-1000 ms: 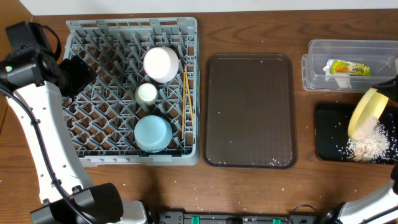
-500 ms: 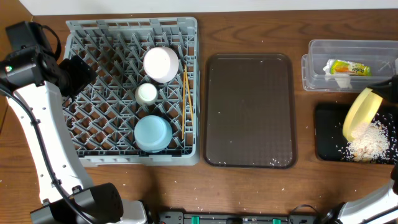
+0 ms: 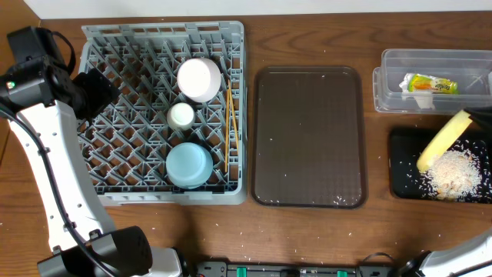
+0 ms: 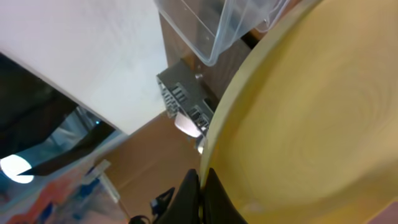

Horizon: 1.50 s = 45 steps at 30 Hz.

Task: Sort waste into correct bins and load items into the dishwasher
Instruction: 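Tilt the yellow plate with the right gripper to dump rice into the bin, then carry the emptied yellow plate with the right gripper over the rack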

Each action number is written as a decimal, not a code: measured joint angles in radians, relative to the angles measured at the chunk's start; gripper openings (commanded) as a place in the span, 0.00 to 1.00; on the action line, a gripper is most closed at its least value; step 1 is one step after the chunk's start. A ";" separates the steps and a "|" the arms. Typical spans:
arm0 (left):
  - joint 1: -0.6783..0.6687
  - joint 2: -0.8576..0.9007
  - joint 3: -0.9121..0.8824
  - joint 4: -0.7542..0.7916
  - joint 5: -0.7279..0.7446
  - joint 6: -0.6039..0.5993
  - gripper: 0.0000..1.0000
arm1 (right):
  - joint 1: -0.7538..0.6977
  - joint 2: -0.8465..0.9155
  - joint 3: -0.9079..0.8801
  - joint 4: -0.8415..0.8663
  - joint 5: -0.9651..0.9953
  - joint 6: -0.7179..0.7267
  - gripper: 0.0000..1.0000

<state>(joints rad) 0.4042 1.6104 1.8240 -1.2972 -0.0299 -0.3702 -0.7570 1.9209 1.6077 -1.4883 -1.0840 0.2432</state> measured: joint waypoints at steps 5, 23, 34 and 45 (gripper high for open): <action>0.000 0.000 0.000 0.000 0.000 0.000 0.98 | -0.053 -0.001 0.000 -0.024 -0.007 -0.035 0.01; 0.000 0.000 0.000 0.000 0.000 0.000 0.98 | -0.111 -0.006 0.000 -0.115 -0.137 -0.207 0.01; 0.000 0.000 0.000 0.000 0.000 0.000 0.98 | -0.077 -0.019 0.000 -0.209 -0.146 -0.314 0.01; 0.000 0.000 0.000 0.000 0.000 0.000 0.98 | 0.113 -0.240 -0.003 -0.126 -0.198 -0.299 0.01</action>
<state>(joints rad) 0.4042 1.6104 1.8240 -1.2968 -0.0299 -0.3702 -0.6445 1.6814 1.6043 -1.6146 -1.2816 -0.0555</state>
